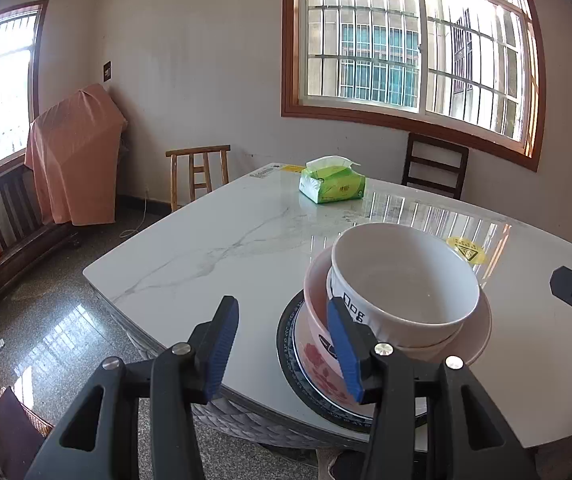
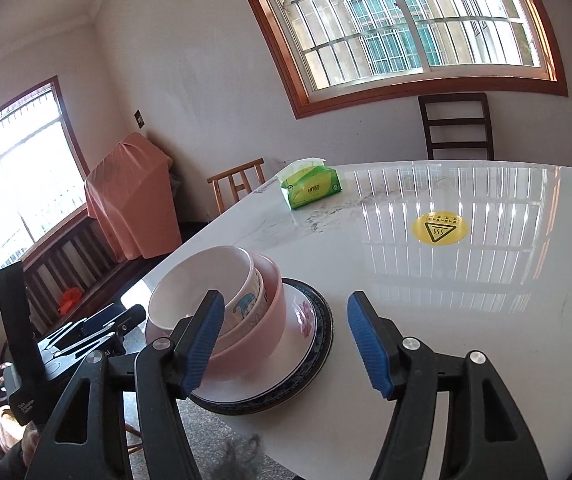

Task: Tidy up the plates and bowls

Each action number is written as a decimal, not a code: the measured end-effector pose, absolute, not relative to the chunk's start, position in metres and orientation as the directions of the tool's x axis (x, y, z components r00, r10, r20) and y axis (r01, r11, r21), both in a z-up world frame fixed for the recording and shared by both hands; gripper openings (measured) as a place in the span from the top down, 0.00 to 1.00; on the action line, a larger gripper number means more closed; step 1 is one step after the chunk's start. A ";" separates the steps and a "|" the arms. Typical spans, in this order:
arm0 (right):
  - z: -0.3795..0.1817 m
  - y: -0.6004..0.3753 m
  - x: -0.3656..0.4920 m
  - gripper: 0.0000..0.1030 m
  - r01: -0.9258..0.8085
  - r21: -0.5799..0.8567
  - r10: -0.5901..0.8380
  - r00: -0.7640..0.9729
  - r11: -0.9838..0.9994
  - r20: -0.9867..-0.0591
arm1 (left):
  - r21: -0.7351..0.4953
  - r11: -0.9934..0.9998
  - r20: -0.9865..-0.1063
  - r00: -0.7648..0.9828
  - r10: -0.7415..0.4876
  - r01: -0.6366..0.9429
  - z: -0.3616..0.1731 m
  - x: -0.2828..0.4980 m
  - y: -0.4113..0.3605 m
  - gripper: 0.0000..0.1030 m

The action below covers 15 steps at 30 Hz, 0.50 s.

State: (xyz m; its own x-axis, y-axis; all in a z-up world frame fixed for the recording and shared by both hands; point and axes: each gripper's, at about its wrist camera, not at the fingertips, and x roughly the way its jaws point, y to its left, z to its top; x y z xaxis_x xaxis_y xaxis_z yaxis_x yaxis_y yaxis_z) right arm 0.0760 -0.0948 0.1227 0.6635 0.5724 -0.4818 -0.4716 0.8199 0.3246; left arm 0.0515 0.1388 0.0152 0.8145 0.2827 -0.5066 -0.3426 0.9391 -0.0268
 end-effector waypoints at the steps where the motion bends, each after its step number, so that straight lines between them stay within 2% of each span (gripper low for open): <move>1: 0.122 -0.096 0.072 0.36 -0.473 0.327 0.575 0.664 0.818 -0.479 | -0.015 0.939 -0.494 0.819 0.292 -0.344 0.017 0.048 0.135 0.54; 8: 0.124 -0.116 0.052 0.35 -0.470 0.343 0.581 0.682 0.813 -0.444 | -0.052 0.948 -0.431 0.863 0.264 -0.315 0.036 0.025 0.113 0.54; 11: 0.128 -0.127 0.040 0.34 -0.471 0.339 0.579 0.698 0.815 -0.422 | -0.029 0.949 -0.388 0.878 0.278 -0.314 0.048 0.014 0.100 0.53; 14: 0.129 -0.136 0.030 0.32 -0.472 0.338 0.579 0.708 0.814 -0.404 | -0.010 0.955 -0.347 0.897 0.275 -0.296 0.062 0.003 0.085 0.35; 15: 0.129 -0.140 0.028 0.32 -0.473 0.341 0.581 0.709 0.812 -0.400 | -0.007 0.957 -0.335 0.902 0.271 -0.290 0.066 0.000 0.081 0.24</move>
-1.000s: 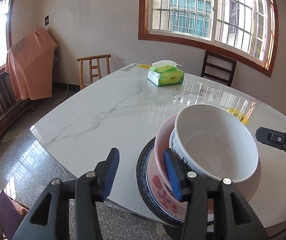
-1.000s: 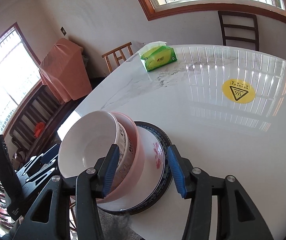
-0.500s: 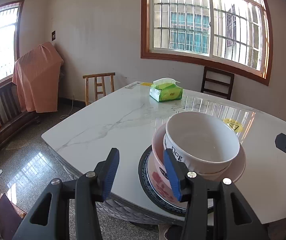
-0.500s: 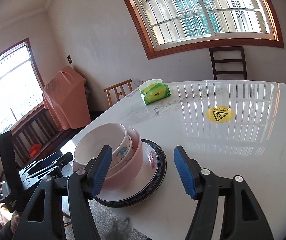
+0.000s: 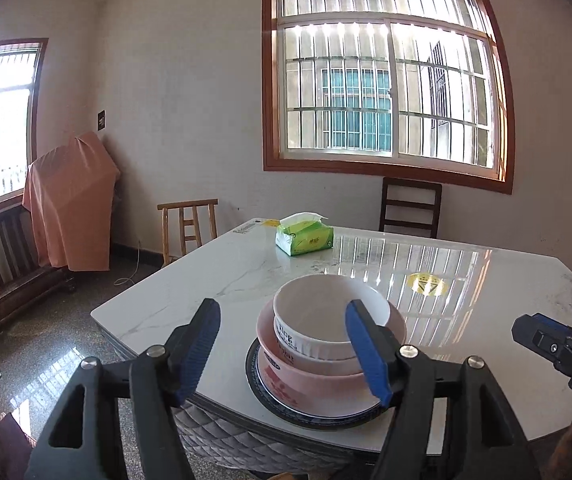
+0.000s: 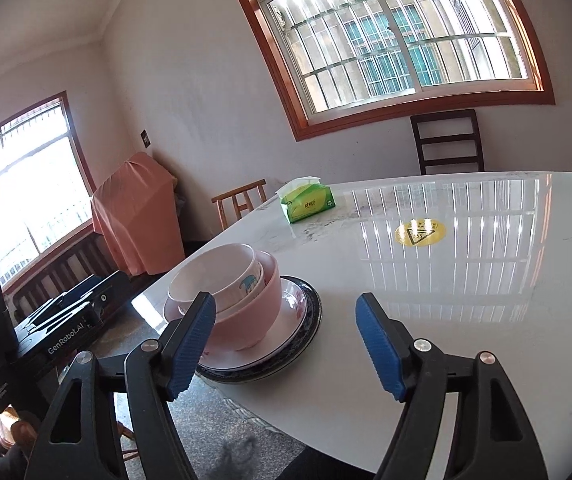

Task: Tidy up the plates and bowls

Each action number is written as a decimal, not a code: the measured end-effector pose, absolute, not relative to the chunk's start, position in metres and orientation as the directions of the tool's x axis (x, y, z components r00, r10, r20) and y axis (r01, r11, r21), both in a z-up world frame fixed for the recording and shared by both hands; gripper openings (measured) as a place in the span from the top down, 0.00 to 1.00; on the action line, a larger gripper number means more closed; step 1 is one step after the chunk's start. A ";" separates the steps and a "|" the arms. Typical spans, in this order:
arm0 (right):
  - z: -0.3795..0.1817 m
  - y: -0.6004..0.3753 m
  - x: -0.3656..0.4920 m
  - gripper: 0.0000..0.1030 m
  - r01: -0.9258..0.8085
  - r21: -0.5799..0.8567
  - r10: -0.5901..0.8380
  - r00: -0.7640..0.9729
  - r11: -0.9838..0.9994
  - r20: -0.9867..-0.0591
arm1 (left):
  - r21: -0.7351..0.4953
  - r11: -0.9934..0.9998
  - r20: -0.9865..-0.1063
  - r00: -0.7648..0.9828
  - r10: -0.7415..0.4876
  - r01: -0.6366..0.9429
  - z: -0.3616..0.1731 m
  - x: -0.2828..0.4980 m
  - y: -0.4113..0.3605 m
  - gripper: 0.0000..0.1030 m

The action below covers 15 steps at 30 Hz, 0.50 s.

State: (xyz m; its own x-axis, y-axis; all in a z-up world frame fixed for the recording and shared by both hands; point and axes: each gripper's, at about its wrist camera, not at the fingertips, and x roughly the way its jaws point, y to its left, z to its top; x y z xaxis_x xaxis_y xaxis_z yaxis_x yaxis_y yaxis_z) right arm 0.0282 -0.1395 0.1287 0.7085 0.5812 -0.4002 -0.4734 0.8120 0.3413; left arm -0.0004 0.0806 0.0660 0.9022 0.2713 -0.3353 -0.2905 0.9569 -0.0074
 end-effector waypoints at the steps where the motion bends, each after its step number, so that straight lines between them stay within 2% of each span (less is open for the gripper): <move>1: 0.129 -0.143 0.026 0.32 -0.474 0.343 0.583 0.709 0.811 -0.397 | -0.007 0.958 -0.325 0.907 0.268 -0.286 0.070 -0.004 0.076 0.17; 5: 0.128 -0.157 0.020 0.32 -0.463 0.356 0.579 0.718 0.811 -0.386 | 0.000 0.961 -0.278 0.923 0.266 -0.277 0.085 -0.017 0.060 0.17; 12: 0.128 -0.176 0.011 0.31 -0.450 0.374 0.575 0.731 0.811 -0.367 | -0.062 0.981 -0.274 0.948 0.160 -0.183 0.104 -0.030 0.048 0.17; 15: 0.128 -0.181 0.006 0.29 -0.450 0.375 0.574 0.737 0.811 -0.356 | -0.059 0.981 -0.259 0.952 0.161 -0.182 0.111 -0.034 0.041 0.17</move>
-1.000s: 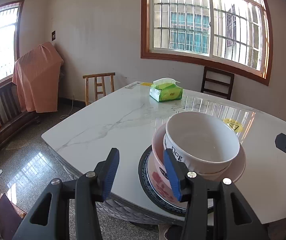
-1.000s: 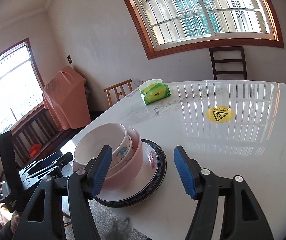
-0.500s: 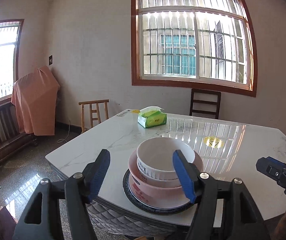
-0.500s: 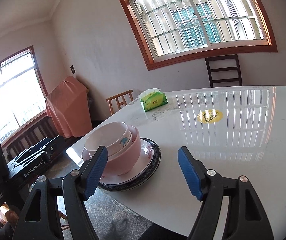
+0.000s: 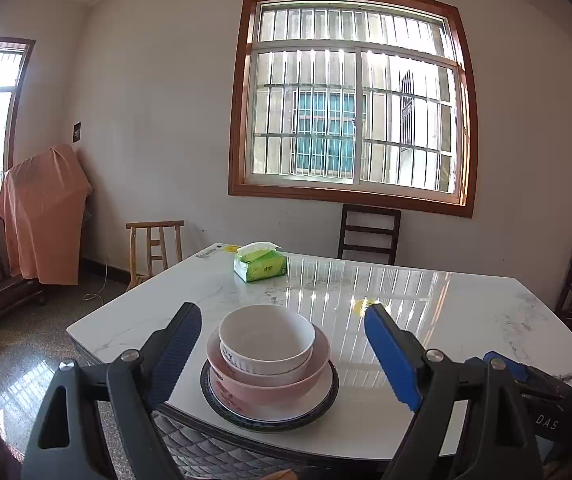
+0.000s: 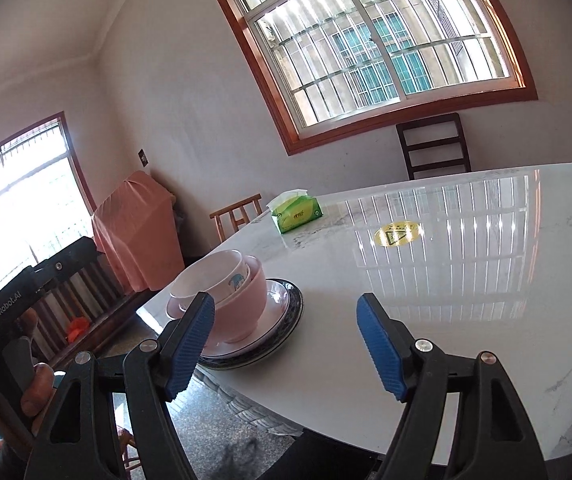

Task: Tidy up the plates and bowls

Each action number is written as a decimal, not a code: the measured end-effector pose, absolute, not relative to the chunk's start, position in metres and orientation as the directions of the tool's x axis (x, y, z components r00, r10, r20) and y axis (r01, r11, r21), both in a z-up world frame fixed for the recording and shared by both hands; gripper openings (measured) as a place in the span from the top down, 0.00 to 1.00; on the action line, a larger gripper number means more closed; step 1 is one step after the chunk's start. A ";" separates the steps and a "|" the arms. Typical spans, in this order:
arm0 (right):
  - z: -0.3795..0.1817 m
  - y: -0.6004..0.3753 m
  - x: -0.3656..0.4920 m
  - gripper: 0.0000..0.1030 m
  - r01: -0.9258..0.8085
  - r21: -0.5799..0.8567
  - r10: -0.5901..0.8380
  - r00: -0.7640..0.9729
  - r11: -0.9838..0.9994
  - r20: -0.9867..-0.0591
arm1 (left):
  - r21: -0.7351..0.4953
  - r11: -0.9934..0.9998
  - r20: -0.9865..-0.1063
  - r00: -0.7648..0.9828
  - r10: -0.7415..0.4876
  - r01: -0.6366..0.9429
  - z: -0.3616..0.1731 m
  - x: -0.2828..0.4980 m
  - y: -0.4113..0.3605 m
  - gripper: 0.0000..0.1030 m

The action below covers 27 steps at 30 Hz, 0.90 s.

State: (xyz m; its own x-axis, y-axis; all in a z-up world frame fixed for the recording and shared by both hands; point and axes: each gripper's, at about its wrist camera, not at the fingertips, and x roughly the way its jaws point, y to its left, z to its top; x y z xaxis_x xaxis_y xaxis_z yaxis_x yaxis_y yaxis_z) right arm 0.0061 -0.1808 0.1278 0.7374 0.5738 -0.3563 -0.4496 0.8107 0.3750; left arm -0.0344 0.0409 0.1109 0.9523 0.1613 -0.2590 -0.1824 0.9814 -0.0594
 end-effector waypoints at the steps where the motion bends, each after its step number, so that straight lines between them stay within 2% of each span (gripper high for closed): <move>1: 0.127 -0.182 0.005 0.28 -0.450 0.375 0.574 0.738 0.811 -0.355 | -0.045 0.981 -0.252 0.952 0.172 -0.189 0.112 -0.038 0.037 0.17; 7: 0.124 -0.182 -0.002 0.28 -0.451 0.359 0.566 0.743 0.817 -0.357 | 0.037 0.974 -0.212 0.950 0.228 -0.225 0.112 -0.048 0.018 0.17; 9: 0.125 -0.177 -0.007 0.26 -0.456 0.328 0.555 0.754 0.827 -0.351 | 0.026 0.976 -0.228 0.949 0.217 -0.217 0.108 -0.048 0.018 0.17; 13: 0.122 -0.158 -0.018 0.15 -0.448 0.226 0.501 0.793 0.865 -0.347 | -0.007 0.975 -0.270 0.939 0.211 -0.221 0.096 -0.044 0.021 0.17; 17: 0.115 -0.141 -0.017 0.13 -0.446 0.195 0.487 0.798 0.873 -0.356 | -0.014 0.967 -0.287 0.928 0.238 -0.253 0.083 -0.041 0.024 0.17; 21: 0.113 -0.129 -0.020 0.11 -0.422 0.145 0.445 0.834 0.895 -0.327 | -0.011 0.955 -0.284 0.917 0.280 -0.295 0.073 -0.042 0.030 0.17; 27: 0.115 -0.119 -0.023 0.06 -0.388 0.154 0.417 0.861 0.909 -0.291 | -0.033 0.934 -0.284 0.900 0.332 -0.355 0.063 -0.045 0.044 0.17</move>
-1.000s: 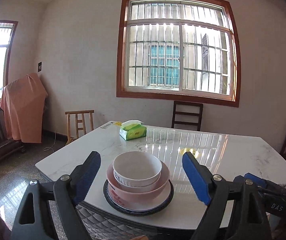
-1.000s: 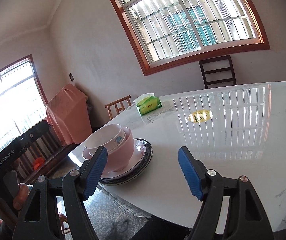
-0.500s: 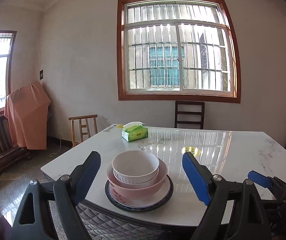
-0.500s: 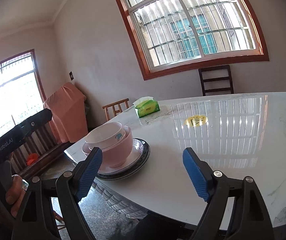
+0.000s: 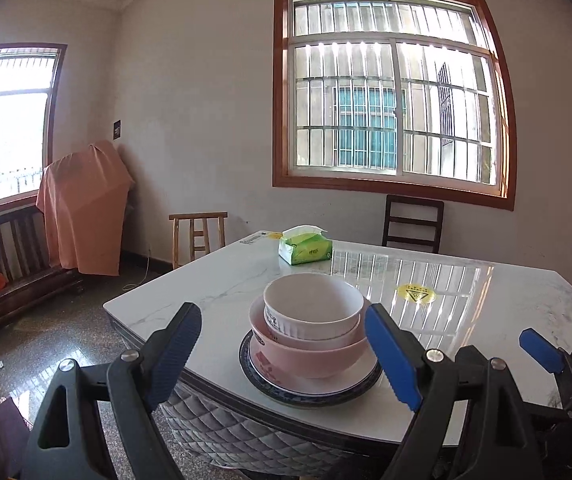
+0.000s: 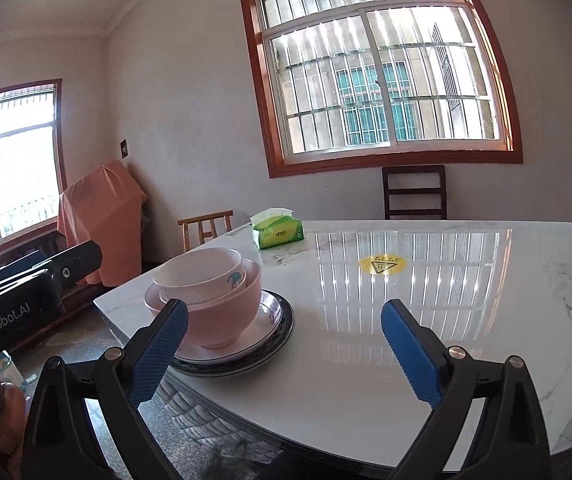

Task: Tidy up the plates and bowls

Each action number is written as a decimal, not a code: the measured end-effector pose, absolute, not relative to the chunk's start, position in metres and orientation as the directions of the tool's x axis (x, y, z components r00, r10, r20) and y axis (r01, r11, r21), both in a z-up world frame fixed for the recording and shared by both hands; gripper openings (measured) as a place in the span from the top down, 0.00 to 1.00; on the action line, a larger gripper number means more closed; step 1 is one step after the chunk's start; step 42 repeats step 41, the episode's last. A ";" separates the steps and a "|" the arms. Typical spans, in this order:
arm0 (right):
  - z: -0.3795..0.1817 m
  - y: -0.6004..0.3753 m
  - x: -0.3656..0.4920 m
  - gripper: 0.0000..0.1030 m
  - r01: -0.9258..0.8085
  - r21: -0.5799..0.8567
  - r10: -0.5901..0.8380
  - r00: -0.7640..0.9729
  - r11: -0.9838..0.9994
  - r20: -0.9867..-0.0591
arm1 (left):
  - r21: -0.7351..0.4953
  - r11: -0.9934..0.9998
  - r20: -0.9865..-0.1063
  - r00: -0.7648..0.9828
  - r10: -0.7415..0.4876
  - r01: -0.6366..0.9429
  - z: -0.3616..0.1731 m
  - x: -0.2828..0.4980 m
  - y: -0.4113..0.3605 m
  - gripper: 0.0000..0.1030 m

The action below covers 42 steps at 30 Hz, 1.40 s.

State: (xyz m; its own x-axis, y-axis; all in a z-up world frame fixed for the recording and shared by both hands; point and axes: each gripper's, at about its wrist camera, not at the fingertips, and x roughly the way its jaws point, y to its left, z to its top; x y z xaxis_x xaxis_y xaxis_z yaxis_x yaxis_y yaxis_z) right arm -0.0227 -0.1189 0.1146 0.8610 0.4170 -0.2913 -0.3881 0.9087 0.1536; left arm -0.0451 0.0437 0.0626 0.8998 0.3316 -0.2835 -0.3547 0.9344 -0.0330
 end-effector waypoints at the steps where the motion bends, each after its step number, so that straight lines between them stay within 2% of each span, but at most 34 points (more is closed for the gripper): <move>1: 0.115 -0.116 -0.024 0.05 -0.389 0.148 0.416 0.864 0.909 -0.285 | -0.035 0.933 -0.285 0.898 0.335 -0.359 0.061 -0.045 0.046 0.17; 8: 0.111 -0.098 -0.036 0.03 -0.428 0.090 0.436 0.857 0.899 -0.276 | -0.036 0.923 -0.298 0.886 0.355 -0.382 0.051 -0.045 0.054 0.17; 30: 0.105 -0.097 -0.035 0.02 -0.435 0.067 0.432 0.841 0.898 -0.326 | -0.003 0.928 -0.348 0.870 0.349 -0.373 0.037 -0.043 0.057 0.17; 35: 0.103 -0.128 -0.005 0.02 -0.362 0.058 0.353 0.841 0.930 -0.409 | 0.022 0.924 -0.361 0.859 0.363 -0.382 0.037 -0.039 0.056 0.17; 38: 0.097 -0.169 0.032 0.02 -0.274 0.037 0.252 0.817 0.961 -0.519 | 0.016 0.931 -0.380 0.859 0.342 -0.364 0.038 -0.036 0.056 0.17; 41: 0.086 -0.223 0.071 0.02 -0.153 -0.016 0.113 0.793 0.988 -0.598 | 0.010 0.938 -0.400 0.858 0.322 -0.347 0.037 -0.032 0.054 0.17; 42: 0.086 -0.223 0.071 0.02 -0.153 -0.016 0.113 0.793 0.988 -0.598 | 0.010 0.938 -0.400 0.858 0.322 -0.347 0.037 -0.032 0.054 0.17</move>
